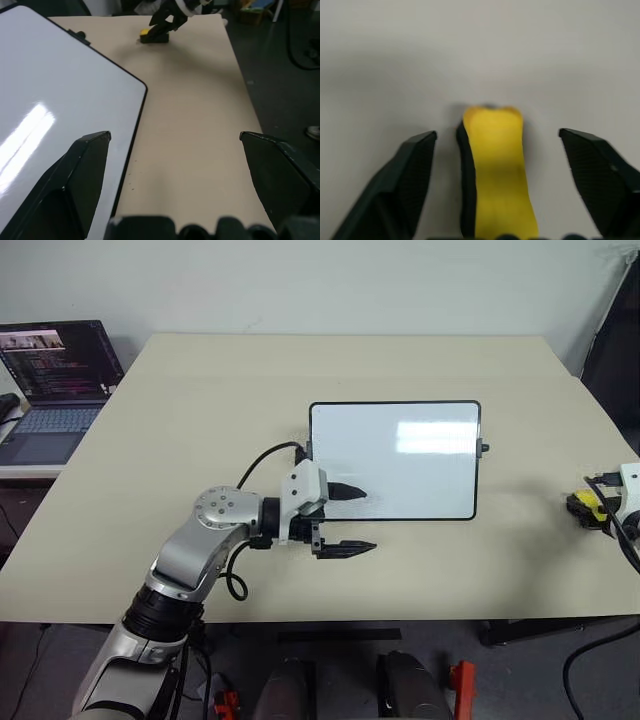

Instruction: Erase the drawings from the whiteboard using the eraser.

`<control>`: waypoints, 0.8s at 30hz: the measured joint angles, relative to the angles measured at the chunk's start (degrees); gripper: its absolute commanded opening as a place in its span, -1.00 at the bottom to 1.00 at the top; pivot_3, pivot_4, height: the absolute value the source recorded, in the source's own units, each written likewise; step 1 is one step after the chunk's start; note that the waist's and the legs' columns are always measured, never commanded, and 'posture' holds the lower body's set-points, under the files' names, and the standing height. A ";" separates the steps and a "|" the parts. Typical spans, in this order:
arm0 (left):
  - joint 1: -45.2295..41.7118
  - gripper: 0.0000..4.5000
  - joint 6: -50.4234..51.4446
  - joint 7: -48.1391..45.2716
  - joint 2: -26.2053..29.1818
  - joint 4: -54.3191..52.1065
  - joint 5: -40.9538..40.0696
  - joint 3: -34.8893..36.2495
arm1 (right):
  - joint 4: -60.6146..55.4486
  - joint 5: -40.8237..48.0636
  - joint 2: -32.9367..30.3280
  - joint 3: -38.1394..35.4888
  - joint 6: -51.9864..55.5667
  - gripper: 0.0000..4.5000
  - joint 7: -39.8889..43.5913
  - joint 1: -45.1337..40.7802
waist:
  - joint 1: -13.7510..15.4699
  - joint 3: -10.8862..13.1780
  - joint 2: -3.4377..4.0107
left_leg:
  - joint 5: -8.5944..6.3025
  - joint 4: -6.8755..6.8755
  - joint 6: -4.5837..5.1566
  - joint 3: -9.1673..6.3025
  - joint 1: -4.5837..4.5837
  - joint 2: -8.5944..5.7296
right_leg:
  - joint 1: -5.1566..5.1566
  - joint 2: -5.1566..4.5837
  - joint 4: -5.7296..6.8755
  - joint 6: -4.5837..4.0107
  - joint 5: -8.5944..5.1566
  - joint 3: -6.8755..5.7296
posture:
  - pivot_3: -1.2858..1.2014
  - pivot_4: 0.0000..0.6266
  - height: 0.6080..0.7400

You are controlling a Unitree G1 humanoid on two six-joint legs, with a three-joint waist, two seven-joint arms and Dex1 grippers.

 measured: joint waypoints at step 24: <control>-2.21 1.00 -30.61 39.69 -13.34 44.80 20.12 12.94 | 1.10 4.07 20.29 -3.54 -33.39 0.98 -4.28 3.95 | 0.58 -0.06 -0.09 | 0.02 0.03 -0.03 -0.02 0.01 -0.02 | -0.03 -0.05 0.06 0.06 0.26 -0.02 | 0.03 -0.52 1.00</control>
